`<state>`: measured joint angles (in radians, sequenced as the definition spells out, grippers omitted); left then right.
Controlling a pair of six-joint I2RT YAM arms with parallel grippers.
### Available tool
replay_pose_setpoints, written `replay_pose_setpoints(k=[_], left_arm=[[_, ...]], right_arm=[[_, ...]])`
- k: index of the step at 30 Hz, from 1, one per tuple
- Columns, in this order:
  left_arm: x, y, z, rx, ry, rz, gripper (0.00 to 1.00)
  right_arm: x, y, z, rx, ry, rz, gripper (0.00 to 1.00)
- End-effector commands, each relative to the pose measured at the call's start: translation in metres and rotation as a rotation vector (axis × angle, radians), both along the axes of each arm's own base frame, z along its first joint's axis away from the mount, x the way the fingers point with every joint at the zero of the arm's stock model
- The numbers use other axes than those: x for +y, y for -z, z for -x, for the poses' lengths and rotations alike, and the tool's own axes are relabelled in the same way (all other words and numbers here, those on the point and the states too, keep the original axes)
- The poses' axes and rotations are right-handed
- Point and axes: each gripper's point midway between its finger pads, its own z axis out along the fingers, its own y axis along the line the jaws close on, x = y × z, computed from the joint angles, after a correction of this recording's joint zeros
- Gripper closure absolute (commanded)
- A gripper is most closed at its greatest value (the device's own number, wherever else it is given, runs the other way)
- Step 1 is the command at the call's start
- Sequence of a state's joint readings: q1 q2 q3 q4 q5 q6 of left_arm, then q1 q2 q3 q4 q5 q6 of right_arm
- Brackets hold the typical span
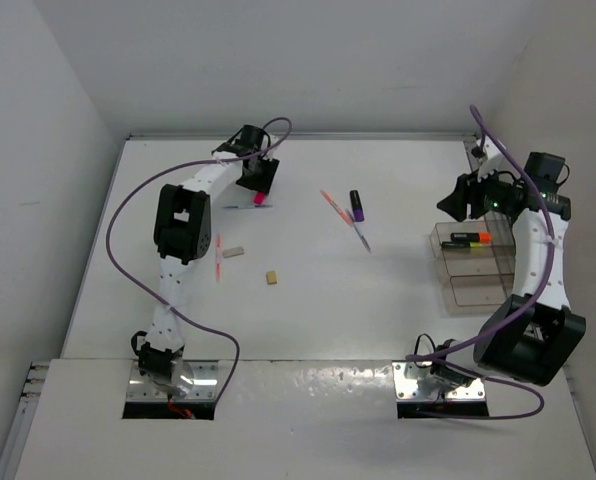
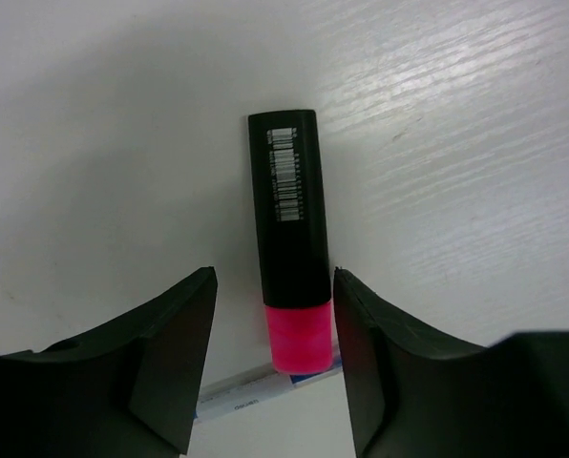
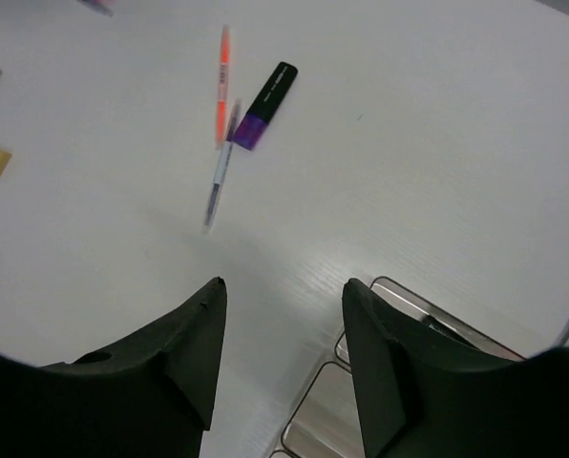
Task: Sort the stationery into containers
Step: Pick up the pen from the center of the board.
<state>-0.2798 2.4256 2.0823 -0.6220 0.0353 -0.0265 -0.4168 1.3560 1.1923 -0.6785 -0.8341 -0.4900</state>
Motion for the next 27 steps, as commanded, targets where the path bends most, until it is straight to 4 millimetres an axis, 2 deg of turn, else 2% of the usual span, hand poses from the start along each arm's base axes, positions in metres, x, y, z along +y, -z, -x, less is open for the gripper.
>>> replay_pose_setpoints(k=[1,2,8,9,10,12,15,16,18,19,21,22,23,24,25,26,27], left_arm=[[0.011,0.001,0.003,0.006,-0.028,-0.065,0.44],[0.013,0.009,0.006,0.025,-0.033,-0.080,0.45],[0.018,0.017,0.014,0.059,-0.037,-0.109,0.56],[0.018,0.016,0.014,0.057,-0.037,-0.109,0.59],[0.018,0.011,0.013,0.050,-0.036,-0.107,0.66],[0.016,-0.001,0.009,0.024,-0.042,-0.081,0.73],[0.012,-0.046,-0.003,-0.079,-0.043,-0.006,0.78],[0.005,-0.084,-0.004,-0.146,-0.029,0.065,0.78],[0.000,-0.127,-0.012,-0.257,-0.032,0.124,0.78],[-0.004,-0.167,-0.006,-0.321,-0.040,0.172,0.79],[-0.011,-0.201,0.001,-0.384,-0.051,0.218,0.80],[-0.024,-0.219,0.020,-0.400,-0.040,0.252,0.82],[-0.034,-0.226,0.030,-0.404,-0.022,0.276,0.83],[-0.043,-0.232,0.041,-0.404,-0.004,0.300,0.83],[-0.058,-0.254,0.061,-0.430,0.032,0.339,0.83],[-0.068,-0.243,0.076,-0.393,0.047,0.367,0.83],[-0.077,-0.249,0.088,-0.391,0.076,0.397,0.83]], right_arm=[[0.008,-0.032,-0.012,-0.089,-0.003,-0.058,0.49],[0.013,-0.032,-0.012,-0.085,-0.012,-0.064,0.48],[0.031,-0.040,-0.019,-0.100,-0.021,-0.096,0.48],[0.034,-0.042,-0.020,-0.103,-0.024,-0.104,0.48],[0.040,-0.045,-0.023,-0.115,-0.033,-0.109,0.48],[0.047,-0.048,-0.025,-0.098,-0.022,-0.147,0.48],[0.056,-0.061,-0.033,-0.123,0.005,-0.205,0.47],[0.061,-0.063,-0.033,-0.090,0.038,-0.268,0.47],[0.061,-0.079,-0.041,-0.125,0.074,-0.314,0.46],[0.065,-0.085,-0.042,-0.086,0.123,-0.394,0.44],[0.065,-0.103,-0.048,-0.080,0.189,-0.489,0.44],[0.070,-0.113,-0.047,-0.024,0.233,-0.603,0.44],[0.073,-0.116,-0.046,0.000,0.250,-0.660,0.44],[0.076,-0.129,-0.048,-0.028,0.245,-0.704,0.42],[0.082,-0.134,-0.047,-0.019,0.253,-0.742,0.42],[0.088,-0.140,-0.042,0.003,0.270,-0.800,0.41],[0.093,-0.146,-0.041,-0.005,0.273,-0.820,0.40]])
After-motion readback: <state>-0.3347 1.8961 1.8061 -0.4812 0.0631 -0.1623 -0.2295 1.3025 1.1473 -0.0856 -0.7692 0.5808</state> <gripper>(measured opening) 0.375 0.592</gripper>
